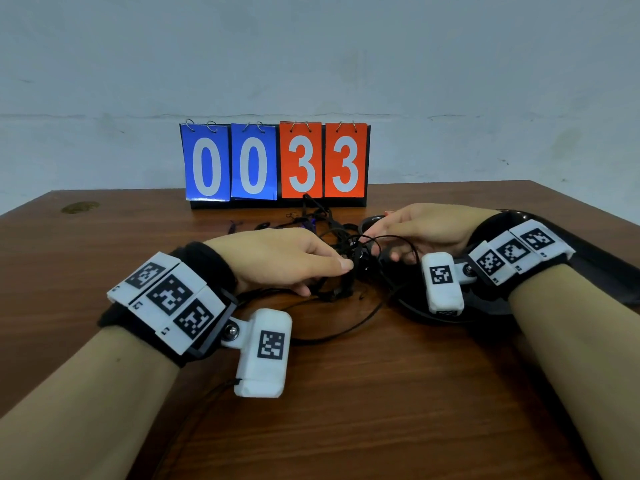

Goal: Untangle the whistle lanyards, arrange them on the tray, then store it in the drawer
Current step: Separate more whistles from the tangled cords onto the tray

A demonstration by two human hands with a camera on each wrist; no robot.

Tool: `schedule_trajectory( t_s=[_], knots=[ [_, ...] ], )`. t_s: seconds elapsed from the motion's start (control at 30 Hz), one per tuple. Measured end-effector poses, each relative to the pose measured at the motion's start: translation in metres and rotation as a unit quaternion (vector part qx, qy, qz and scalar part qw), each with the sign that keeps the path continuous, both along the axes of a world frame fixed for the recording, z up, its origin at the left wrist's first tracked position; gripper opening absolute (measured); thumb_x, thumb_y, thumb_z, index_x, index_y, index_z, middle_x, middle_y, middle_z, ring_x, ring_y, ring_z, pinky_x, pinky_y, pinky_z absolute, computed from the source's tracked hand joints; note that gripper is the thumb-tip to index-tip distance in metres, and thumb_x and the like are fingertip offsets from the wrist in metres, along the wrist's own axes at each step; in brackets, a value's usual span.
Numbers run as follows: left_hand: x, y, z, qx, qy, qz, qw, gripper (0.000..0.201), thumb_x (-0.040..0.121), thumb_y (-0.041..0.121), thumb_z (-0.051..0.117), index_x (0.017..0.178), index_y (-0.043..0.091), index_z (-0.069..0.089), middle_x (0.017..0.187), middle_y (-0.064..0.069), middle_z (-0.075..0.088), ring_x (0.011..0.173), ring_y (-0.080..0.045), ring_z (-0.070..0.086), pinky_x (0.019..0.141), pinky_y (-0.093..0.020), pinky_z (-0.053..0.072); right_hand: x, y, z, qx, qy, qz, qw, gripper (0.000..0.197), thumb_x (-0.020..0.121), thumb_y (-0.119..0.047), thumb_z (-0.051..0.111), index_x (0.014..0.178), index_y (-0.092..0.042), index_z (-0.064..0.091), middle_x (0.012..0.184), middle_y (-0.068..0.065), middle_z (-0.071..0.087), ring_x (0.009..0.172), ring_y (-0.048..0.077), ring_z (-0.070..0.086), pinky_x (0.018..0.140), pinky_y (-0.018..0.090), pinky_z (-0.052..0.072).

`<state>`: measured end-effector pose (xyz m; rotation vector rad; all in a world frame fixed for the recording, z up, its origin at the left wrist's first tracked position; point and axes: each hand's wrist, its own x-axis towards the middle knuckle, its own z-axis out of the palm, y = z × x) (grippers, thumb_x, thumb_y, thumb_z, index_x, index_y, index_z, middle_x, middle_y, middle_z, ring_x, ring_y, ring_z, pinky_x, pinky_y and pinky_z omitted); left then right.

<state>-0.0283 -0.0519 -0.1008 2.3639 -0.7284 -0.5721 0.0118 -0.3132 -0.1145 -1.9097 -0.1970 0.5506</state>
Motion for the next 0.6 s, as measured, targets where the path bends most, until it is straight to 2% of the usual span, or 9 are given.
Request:
schedule_trajectory(
  t_s=[0.03,0.07,0.1,0.17,0.23,0.3,0.37,0.47,0.6],
  knots=[
    [0.0007,-0.0001,-0.0006,-0.009,0.001,0.005,1.0,0.039,0.099,0.055,0.052,0.123,0.032,0.073,0.083,0.023,0.066,0.083,-0.009,0.066,0.089,-0.024,0.057,-0.0001,0.0001,-0.0002,-0.004,-0.005,0.0,1.0,0.026,0.098,-0.016,0.057,0.118,-0.004,0.069,0.088,0.003,0.071,0.062,0.007,0.058,0.047,0.014,0.045],
    [0.0013,-0.0002,-0.0011,-0.02,0.004,0.009,1.0,0.038,0.099,0.054,0.053,0.122,0.031,0.074,0.087,0.015,0.065,0.081,-0.009,0.064,0.087,-0.022,0.057,-0.0001,-0.0005,-0.0002,-0.011,-0.011,-0.001,1.0,0.024,0.101,-0.012,0.053,0.117,-0.005,0.069,0.088,0.002,0.071,0.062,0.006,0.058,0.047,0.014,0.045],
    [0.0013,-0.0001,-0.0013,-0.032,0.009,0.013,0.999,0.037,0.099,0.053,0.055,0.122,0.031,0.074,0.092,0.013,0.065,0.082,-0.01,0.065,0.087,-0.022,0.057,0.0003,-0.0011,-0.0008,-0.018,-0.017,0.002,1.0,0.024,0.102,-0.01,0.051,0.117,-0.005,0.069,0.088,0.002,0.071,0.063,0.006,0.058,0.047,0.014,0.044],
    [-0.0002,-0.0001,-0.0014,-0.058,0.014,0.022,0.998,0.035,0.097,0.05,0.059,0.122,0.031,0.075,0.106,0.018,0.069,0.092,-0.012,0.07,0.095,-0.028,0.058,0.0002,-0.0018,-0.0013,-0.033,-0.024,0.018,0.999,0.023,0.102,-0.01,0.052,0.115,-0.005,0.069,0.091,0.001,0.071,0.065,0.005,0.058,0.049,0.014,0.044],
    [-0.0011,-0.0011,-0.0021,-0.082,0.018,0.021,0.996,0.031,0.096,0.046,0.063,0.121,0.032,0.075,0.119,0.014,0.071,0.106,-0.015,0.071,0.098,-0.033,0.058,0.0007,-0.0022,-0.0024,-0.036,-0.025,0.018,0.999,0.023,0.1,-0.012,0.055,0.117,-0.005,0.069,0.091,0.001,0.07,0.064,0.004,0.058,0.048,0.013,0.044],
    [-0.0023,-0.0025,-0.0027,-0.099,0.02,0.011,0.995,0.028,0.097,0.041,0.064,0.121,0.032,0.074,0.123,0.003,0.072,0.111,-0.017,0.069,0.097,-0.032,0.058,-0.001,-0.0017,-0.0009,-0.036,-0.022,0.011,0.999,0.026,0.098,-0.013,0.057,0.121,-0.003,0.067,0.084,-0.001,0.07,0.059,0.003,0.058,0.046,0.012,0.044],
    [-0.0035,-0.0035,-0.0027,-0.115,0.021,0.011,0.993,0.029,0.097,0.038,0.064,0.124,0.031,0.072,0.123,-0.002,0.072,0.111,-0.02,0.069,0.097,-0.032,0.058,-0.0036,-0.001,0.0005,-0.036,-0.018,0.011,0.999,0.021,0.1,-0.011,0.054,0.115,-0.002,0.065,0.071,-0.006,0.069,0.05,0.001,0.057,0.044,0.01,0.042],
    [-0.0051,-0.0051,-0.0032,-0.116,0.028,0.003,0.993,0.038,0.097,0.037,0.064,0.133,0.026,0.068,0.123,0.008,0.068,0.112,-0.016,0.068,0.099,-0.035,0.057,-0.0072,0.0023,0.0018,-0.045,-0.022,0.004,0.999,0.021,0.103,-0.015,0.05,0.1,0.0,0.065,0.063,-0.008,0.068,0.045,0.0,0.056,0.04,0.01,0.04],
    [-0.0077,-0.0099,-0.0039,-0.094,0.039,-0.014,0.995,0.042,0.099,0.033,0.062,0.139,0.022,0.062,0.132,0.021,0.058,0.114,-0.008,0.066,0.101,-0.034,0.055,-0.0057,0.0041,0.0014,-0.012,-0.002,-0.017,1.0,0.027,0.103,-0.019,0.05,0.101,0.002,0.068,0.076,0.005,0.071,0.055,0.006,0.063,0.044,0.013,0.046]
  ],
)
